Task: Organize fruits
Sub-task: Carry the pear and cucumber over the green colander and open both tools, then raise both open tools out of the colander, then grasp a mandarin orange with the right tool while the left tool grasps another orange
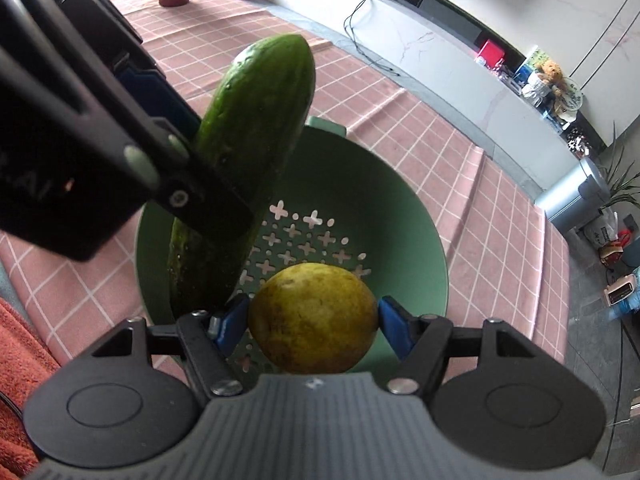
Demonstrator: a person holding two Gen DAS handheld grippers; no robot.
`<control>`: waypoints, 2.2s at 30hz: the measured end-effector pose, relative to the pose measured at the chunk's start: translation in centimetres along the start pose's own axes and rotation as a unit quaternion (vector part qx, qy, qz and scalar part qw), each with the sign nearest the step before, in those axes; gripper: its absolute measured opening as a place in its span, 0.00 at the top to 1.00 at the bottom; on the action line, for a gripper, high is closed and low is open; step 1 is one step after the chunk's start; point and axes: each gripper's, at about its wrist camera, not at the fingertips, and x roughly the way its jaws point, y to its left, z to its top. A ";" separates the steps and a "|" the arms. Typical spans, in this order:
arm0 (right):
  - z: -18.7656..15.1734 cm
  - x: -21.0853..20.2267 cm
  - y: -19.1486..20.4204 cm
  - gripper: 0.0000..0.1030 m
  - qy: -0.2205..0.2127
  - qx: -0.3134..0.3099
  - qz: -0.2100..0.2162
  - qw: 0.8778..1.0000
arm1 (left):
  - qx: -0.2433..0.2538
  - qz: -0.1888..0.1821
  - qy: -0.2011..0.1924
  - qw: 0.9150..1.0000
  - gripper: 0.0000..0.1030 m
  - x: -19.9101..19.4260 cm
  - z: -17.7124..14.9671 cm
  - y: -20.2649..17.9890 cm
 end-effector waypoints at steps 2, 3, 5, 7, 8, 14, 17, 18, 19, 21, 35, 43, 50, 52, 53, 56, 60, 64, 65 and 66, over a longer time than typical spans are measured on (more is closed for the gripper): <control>0.1 0.7 -0.1 0.35 0.013 -0.011 0.011 1.000 | -0.003 -0.001 0.010 1.000 0.62 0.7 0.2 0.1; 0.1 0.9 -0.1 0.35 0.018 -0.015 0.016 1.000 | -0.003 -0.001 0.012 1.000 0.62 1.0 0.2 0.2; 0.1 1.3 -0.3 0.35 0.021 -0.015 0.026 0.999 | -0.005 0.001 0.015 1.000 0.62 1.6 0.4 0.5; 0.2 1.6 -0.8 0.35 0.021 -0.006 0.039 0.999 | -0.011 -0.002 0.017 1.000 0.61 1.9 0.7 0.9; 0.3 1.8 -1.2 0.35 0.021 -0.002 0.045 0.999 | -0.015 -0.005 0.020 1.000 0.61 2.2 1.1 1.1; 0.5 3.0 -2.3 0.35 0.049 0.024 0.082 0.995 | -0.035 -0.002 0.026 0.999 0.61 3.4 1.7 1.9; -0.3 3.4 -2.4 0.35 0.066 0.044 0.099 0.992 | -0.034 -0.001 0.030 0.999 0.61 3.7 1.7 2.0; -0.4 3.5 -2.4 0.36 0.066 0.048 0.102 0.991 | -0.032 -0.004 0.032 0.999 0.61 3.9 1.7 1.9; -0.5 3.3 -2.4 0.36 0.062 0.051 0.102 0.992 | -0.031 -0.006 0.033 0.999 0.61 4.0 1.6 1.8; -0.3 3.0 -2.6 0.35 0.058 0.058 0.098 0.992 | -0.027 0.000 0.036 0.999 0.61 4.2 1.5 1.6; 0.4 -0.5 -1.7 0.28 0.070 0.074 0.046 0.994 | -0.008 -0.009 0.007 1.000 0.49 0.3 -0.2 0.6; 0.2 -5.7 0.5 0.27 0.002 0.147 -0.014 0.989 | 0.032 0.027 -0.075 0.996 0.49 -6.4 -3.1 0.6; 0.3 -8.5 5.3 0.27 -0.080 0.221 -0.008 0.972 | 0.035 0.061 -0.100 0.992 0.49 -10.7 -6.3 3.0; 0.5 -8.8 6.4 0.27 -0.091 0.248 0.015 0.964 | 0.047 0.080 -0.101 0.991 0.49 -11.3 -7.0 3.5; 0.6 -8.6 7.2 0.27 -0.095 0.262 0.027 0.960 | 0.057 0.092 -0.102 0.989 0.49 -11.7 -7.6 3.7; 0.8 -8.4 9.5 0.28 -0.101 0.283 0.041 0.953 | 0.065 0.104 -0.098 0.988 0.49 -12.2 -8.8 4.9; 0.9 -7.6 11.4 0.28 -0.099 0.315 0.049 0.943 | 0.049 0.098 -0.091 0.990 0.49 -12.4 -10.3 6.7; 0.7 -6.9 12.5 0.30 -0.096 0.339 0.039 0.935 | 0.024 0.088 -0.111 0.990 0.49 -12.4 -11.6 8.1; 0.5 -6.7 12.6 0.30 -0.097 0.346 0.043 0.932 | 0.022 0.083 -0.110 0.990 0.49 -12.2 -11.8 8.4; 0.3 -6.5 12.6 0.30 -0.097 0.352 0.046 0.930 | 0.021 0.081 -0.107 0.991 0.49 -12.0 -11.8 8.6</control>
